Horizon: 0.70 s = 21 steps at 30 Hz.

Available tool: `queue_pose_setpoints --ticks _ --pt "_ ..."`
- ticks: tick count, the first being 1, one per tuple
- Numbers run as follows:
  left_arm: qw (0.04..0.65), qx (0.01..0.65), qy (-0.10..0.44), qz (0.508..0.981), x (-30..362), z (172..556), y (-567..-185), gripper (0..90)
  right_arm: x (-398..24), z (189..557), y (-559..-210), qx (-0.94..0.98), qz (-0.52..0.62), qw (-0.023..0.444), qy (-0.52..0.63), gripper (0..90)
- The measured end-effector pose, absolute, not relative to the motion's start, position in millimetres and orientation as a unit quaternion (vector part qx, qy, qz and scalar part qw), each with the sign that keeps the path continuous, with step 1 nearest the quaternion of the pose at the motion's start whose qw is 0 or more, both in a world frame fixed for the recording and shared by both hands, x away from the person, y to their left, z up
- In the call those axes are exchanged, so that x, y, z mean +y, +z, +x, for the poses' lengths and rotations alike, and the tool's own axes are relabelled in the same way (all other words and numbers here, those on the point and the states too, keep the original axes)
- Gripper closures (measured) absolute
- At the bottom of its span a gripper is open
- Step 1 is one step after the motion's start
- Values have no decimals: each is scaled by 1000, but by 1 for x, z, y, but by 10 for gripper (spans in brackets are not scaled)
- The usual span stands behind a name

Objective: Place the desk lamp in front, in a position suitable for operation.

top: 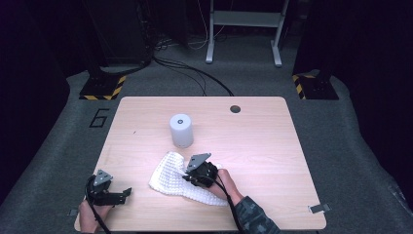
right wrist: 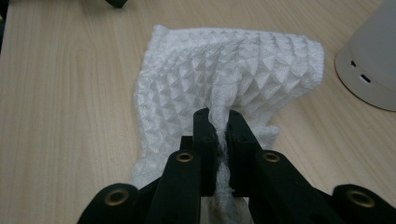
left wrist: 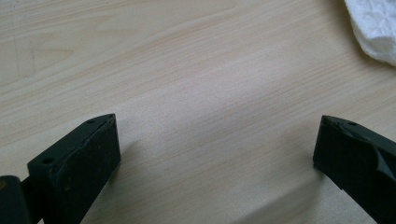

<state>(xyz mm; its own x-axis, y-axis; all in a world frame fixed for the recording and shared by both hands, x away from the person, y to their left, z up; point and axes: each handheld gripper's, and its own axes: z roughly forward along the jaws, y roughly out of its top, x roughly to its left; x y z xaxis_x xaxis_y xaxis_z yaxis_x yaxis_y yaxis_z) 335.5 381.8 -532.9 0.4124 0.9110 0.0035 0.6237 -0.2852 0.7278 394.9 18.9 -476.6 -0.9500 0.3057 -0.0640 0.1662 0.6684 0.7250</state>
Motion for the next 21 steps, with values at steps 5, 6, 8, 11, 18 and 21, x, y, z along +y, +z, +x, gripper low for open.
queue_pose_setpoints --ticks 5,6,8,11,18,21 --pt "333 497 216 771 382 335 -533 3 10 391 -467 901 143 91 400 848" --pt "332 498 215 772 382 335 -533 3 8 390 -464 900 142 93 401 848" --pt "333 497 217 771 382 336 -533 3 3 389 -460 898 142 96 406 848" --pt "333 497 216 772 382 335 -533 3 -4 386 -454 894 147 101 410 849" --pt "333 497 217 771 382 335 -533 3 -23 380 -442 884 159 111 425 849" --pt "333 497 217 772 382 335 -533 4 -32 379 -438 880 166 122 428 849"
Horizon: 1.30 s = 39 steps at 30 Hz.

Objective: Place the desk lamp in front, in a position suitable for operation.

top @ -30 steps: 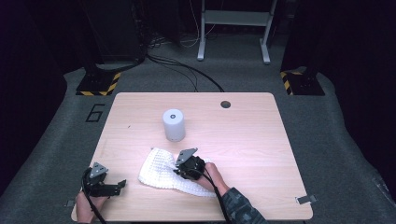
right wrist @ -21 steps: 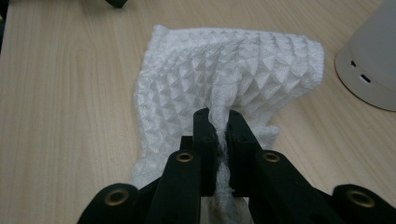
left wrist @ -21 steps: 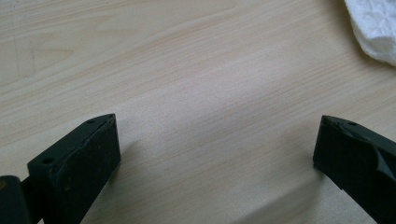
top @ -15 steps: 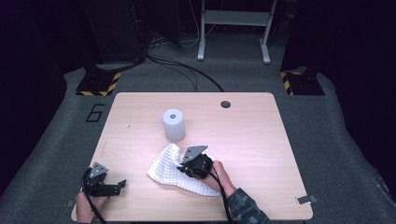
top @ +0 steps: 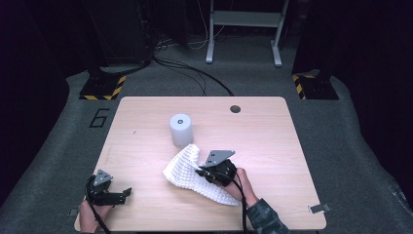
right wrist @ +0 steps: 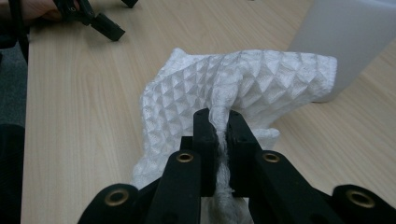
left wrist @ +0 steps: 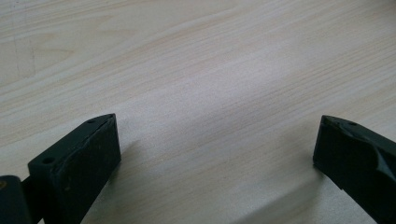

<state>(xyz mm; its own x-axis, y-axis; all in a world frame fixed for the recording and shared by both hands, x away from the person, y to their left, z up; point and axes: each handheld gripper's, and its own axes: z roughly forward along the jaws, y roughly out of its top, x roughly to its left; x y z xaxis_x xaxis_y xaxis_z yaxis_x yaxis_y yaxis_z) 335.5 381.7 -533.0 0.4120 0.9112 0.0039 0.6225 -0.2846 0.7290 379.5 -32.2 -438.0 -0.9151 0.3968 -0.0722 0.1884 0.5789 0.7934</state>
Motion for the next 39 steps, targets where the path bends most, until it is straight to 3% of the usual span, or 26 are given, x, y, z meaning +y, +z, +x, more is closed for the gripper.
queue_pose_setpoints --ticks 39 --pt "333 497 217 771 382 336 -533 4 -144 383 -415 809 324 215 441 851"
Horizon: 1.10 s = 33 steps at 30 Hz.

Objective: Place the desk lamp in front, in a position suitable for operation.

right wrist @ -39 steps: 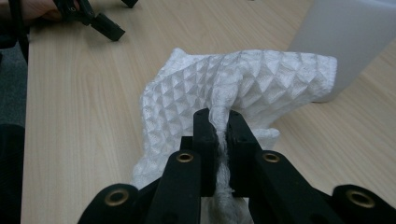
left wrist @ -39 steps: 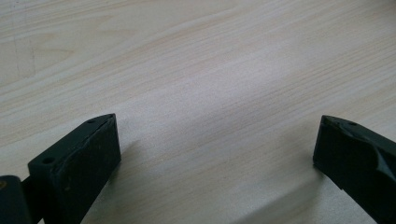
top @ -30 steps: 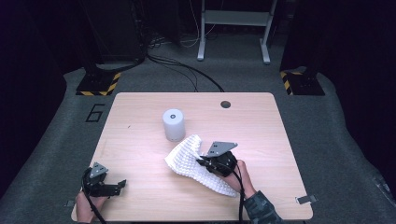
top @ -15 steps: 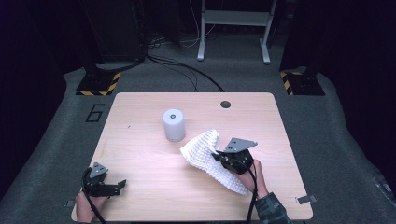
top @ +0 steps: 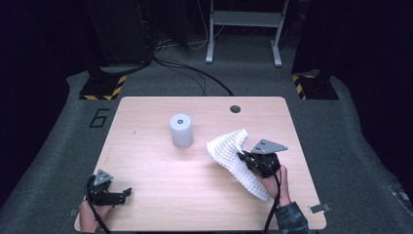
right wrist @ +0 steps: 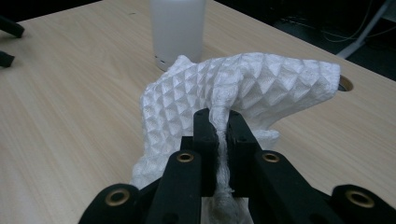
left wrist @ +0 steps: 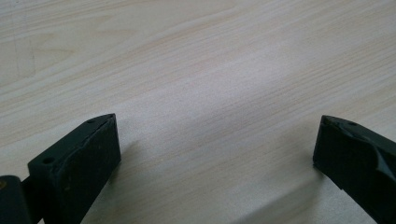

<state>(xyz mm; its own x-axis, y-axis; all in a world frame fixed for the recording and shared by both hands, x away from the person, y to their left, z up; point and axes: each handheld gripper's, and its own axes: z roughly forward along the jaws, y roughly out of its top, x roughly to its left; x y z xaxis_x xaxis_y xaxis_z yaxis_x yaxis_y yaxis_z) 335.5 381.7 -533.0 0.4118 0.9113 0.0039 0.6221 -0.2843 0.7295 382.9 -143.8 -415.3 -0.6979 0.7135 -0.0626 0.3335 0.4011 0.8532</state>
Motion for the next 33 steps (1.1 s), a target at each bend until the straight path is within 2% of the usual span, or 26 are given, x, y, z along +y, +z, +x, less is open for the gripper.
queue_pose_setpoints --ticks 17,33 --pt "333 497 217 771 382 335 -533 4 -182 408 -430 763 439 247 404 851" --pt "332 498 215 772 382 335 -533 3 -190 439 -468 749 506 250 347 851"
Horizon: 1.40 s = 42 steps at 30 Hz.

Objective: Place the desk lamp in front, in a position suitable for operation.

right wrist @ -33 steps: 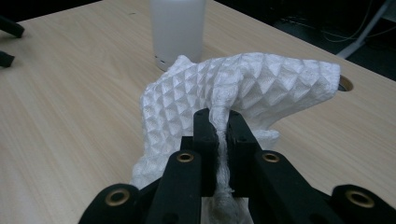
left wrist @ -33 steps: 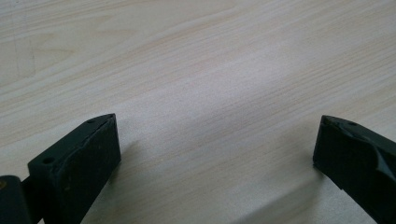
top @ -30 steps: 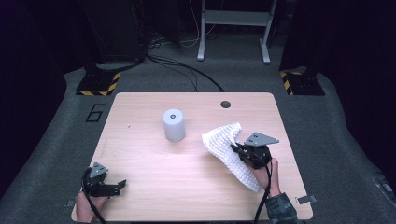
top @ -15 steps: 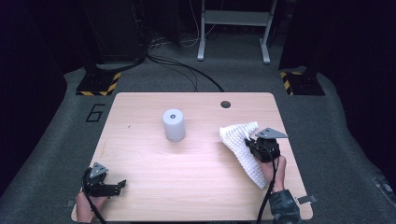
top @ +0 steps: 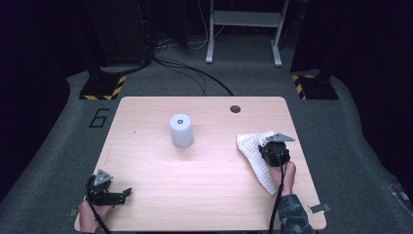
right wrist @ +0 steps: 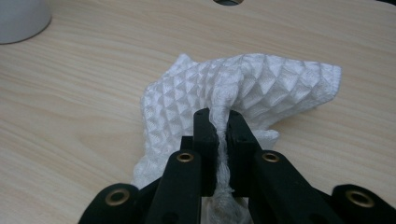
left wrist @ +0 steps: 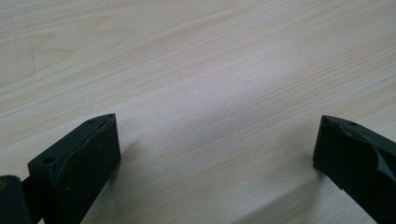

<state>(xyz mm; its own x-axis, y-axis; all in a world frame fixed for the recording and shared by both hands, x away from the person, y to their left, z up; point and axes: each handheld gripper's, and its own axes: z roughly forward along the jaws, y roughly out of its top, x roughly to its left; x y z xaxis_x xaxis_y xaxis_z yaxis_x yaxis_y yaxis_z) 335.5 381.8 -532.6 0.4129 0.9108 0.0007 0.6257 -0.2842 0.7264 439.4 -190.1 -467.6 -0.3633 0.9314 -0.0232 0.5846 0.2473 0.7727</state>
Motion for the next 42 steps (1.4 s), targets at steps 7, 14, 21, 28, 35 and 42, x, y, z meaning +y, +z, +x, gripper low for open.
queue_pose_setpoints --ticks 7,14,21,28,35,42 --pt "333 497 217 772 382 335 -533 4 -190 452 -482 737 532 246 335 850" --pt "333 497 217 772 382 335 -533 4 -190 459 -491 733 548 245 319 847" --pt "333 497 217 772 382 335 -533 4 -192 465 -498 730 558 240 314 841" --pt "333 497 216 772 382 335 -533 4 -192 469 -499 729 563 235 309 798" --pt "333 497 217 771 382 336 -533 4 -193 469 -498 728 565 235 310 416" --pt "333 497 217 772 382 335 -533 4 -202 457 -485 731 550 219 338 178"
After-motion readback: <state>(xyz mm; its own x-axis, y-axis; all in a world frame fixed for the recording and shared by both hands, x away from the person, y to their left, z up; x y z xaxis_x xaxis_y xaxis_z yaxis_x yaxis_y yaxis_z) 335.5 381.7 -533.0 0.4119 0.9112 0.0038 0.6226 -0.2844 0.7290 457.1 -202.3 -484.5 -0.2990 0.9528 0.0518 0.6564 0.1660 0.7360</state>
